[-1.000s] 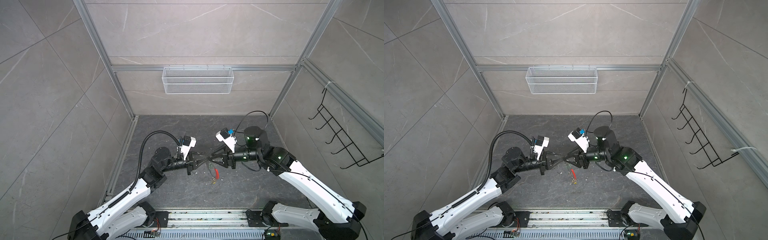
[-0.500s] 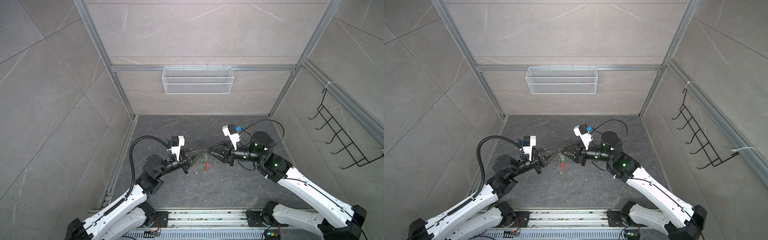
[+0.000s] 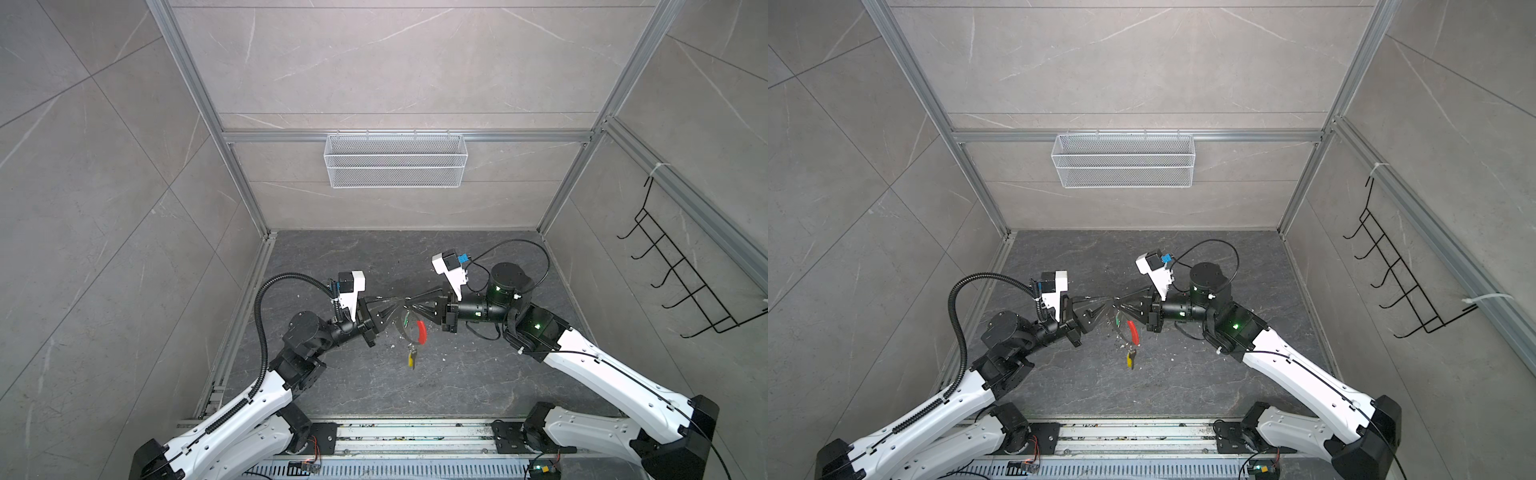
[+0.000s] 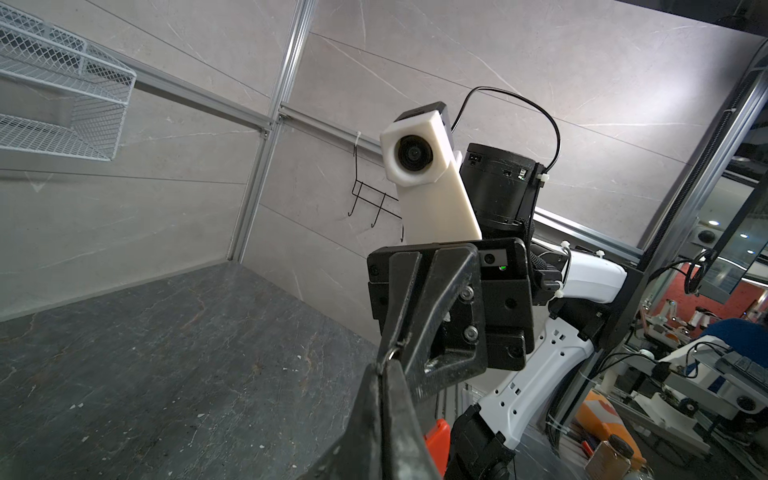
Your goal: Remove the keys from the keyring
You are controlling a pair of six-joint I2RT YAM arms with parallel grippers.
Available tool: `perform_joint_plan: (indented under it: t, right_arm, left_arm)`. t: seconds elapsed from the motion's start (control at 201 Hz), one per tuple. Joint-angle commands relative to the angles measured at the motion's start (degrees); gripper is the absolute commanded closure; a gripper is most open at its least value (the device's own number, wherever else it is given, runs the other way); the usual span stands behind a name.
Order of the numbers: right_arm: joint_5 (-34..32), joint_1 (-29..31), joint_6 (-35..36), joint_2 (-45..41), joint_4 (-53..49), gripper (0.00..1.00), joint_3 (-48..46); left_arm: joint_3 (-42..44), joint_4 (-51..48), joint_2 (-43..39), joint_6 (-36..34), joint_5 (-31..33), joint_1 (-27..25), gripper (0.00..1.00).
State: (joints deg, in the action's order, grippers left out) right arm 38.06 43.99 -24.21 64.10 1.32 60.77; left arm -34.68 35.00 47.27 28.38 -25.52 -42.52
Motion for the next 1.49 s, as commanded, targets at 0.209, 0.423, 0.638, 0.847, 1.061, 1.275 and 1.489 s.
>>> perform_joint_plan:
  t: [0.209,0.423,0.638,0.847,1.061,1.275,1.489]
  right_arm:
    - [-0.6,0.8,2.0,-1.3,-3.5,0.80,2.6]
    - [-1.9,0.8,2.2,-1.7,-3.7,0.77,2.8]
    - [-3.0,0.8,2.8,-1.7,-4.9,0.85,3.6]
    - [-3.4,0.8,3.0,-1.6,-5.2,0.82,4.0]
    - [-2.1,0.8,2.8,-0.6,-5.4,0.87,4.4]
    - [-2.3,0.8,2.9,-0.7,-6.2,0.99,4.5]
    - [-3.8,0.7,8.7,0.4,-19.5,1.00,10.2]
  left_arm:
    - [-0.6,1.6,-1.4,-0.1,1.4,-0.2,1.00]
    - [-0.6,0.8,-1.5,-0.3,1.3,-0.2,1.00]
    - [-0.7,-0.2,-1.9,-0.6,1.5,-0.1,1.00]
    - [-0.8,-0.5,-2.0,-0.8,1.2,-0.2,1.00]
    - [-0.9,-0.6,-2.0,-1.0,1.1,-0.1,1.00]
    - [-1.1,-0.5,-1.7,-0.9,0.9,-0.1,1.00]
    - [-2.9,-7.5,-3.2,-2.2,-0.3,-0.2,0.80]
